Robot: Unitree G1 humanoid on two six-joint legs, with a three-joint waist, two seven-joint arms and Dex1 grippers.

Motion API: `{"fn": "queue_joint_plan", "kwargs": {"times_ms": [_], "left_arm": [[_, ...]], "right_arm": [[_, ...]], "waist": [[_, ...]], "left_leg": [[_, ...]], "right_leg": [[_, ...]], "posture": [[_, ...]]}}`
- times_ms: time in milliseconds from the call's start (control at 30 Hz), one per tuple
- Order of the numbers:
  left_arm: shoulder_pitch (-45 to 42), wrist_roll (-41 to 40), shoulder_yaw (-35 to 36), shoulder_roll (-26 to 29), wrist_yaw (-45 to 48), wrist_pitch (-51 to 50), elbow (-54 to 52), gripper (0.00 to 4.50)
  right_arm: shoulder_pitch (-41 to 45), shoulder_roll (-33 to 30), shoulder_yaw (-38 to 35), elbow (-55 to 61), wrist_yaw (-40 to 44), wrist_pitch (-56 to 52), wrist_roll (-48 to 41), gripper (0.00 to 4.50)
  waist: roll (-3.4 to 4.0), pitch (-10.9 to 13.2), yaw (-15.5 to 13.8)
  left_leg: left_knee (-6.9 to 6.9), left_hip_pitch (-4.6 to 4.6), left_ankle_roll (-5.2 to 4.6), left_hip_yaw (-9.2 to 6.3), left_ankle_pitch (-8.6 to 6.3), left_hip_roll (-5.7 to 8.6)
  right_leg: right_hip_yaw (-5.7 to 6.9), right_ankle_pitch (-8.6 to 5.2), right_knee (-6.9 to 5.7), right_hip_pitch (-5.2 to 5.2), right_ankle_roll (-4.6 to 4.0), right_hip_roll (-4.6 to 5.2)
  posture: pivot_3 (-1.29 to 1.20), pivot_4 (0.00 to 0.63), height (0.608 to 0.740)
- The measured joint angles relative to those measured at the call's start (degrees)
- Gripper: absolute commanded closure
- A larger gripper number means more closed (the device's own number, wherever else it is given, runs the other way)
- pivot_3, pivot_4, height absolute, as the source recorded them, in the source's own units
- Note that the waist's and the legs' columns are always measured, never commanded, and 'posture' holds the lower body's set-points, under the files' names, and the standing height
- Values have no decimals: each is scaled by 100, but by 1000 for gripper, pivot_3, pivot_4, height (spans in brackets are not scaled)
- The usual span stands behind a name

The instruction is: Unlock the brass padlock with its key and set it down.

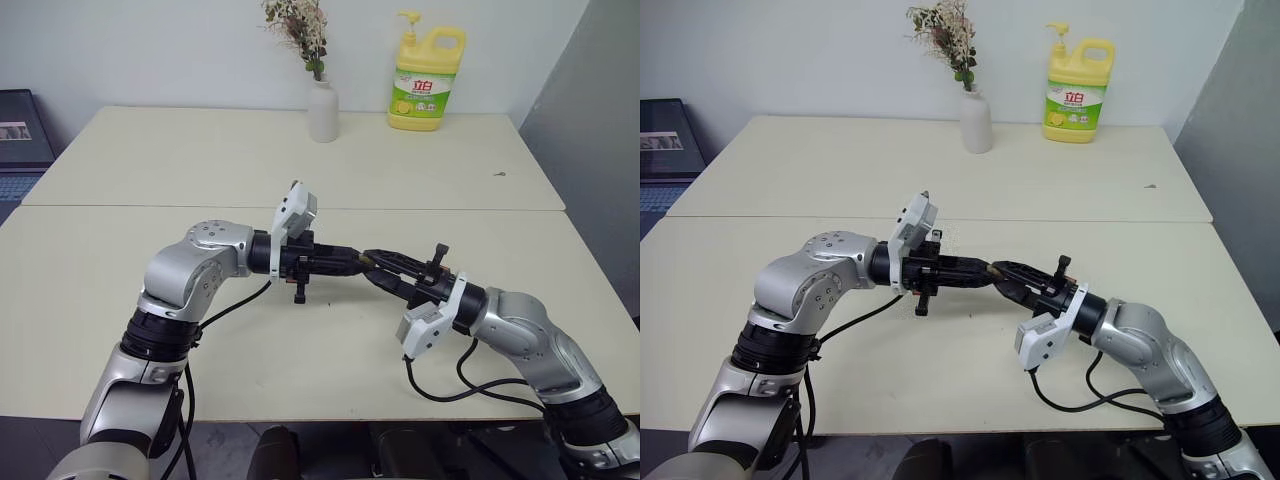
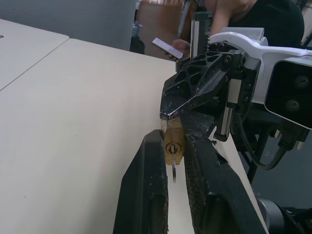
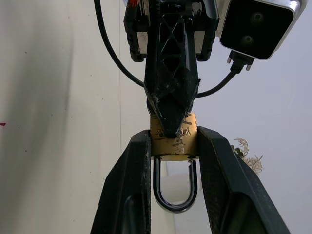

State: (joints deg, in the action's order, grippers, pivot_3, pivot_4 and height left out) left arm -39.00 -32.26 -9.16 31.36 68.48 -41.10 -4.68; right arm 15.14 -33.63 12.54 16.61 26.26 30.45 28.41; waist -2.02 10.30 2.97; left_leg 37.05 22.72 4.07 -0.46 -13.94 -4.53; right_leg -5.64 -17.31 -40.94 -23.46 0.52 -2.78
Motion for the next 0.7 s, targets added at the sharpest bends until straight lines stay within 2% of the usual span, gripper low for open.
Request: {"fn": "queue_joint_plan", "kwargs": {"times_ms": [333,533,700], "left_arm": [[12,37,-20,-2,58,7,6,4335],[12,43,-20,-5,81,9,6,4335],[10,84,-18,6,79,45,92,4335]], "right_arm": [[-1,-15,2,20,120,-64,-52,3556],[-54,-171,-103,49,143,-261,-117,1531],[-524,-654,-410,50,288,-299,-239,1503]], "waist": [[0,0,0],[0,0,-6],[0,0,-30]], "left_leg": [[0,0,0,0,0,0],[0,1,0,0,0,0],[0,1,0,0,0,1]], "right_leg": [[0,0,0,0,0,0],[0,0,0,0,0,0],[0,-1,3,1,0,0]], "posture": [[0,150,740],[0,150,740],[0,150,740]]}}
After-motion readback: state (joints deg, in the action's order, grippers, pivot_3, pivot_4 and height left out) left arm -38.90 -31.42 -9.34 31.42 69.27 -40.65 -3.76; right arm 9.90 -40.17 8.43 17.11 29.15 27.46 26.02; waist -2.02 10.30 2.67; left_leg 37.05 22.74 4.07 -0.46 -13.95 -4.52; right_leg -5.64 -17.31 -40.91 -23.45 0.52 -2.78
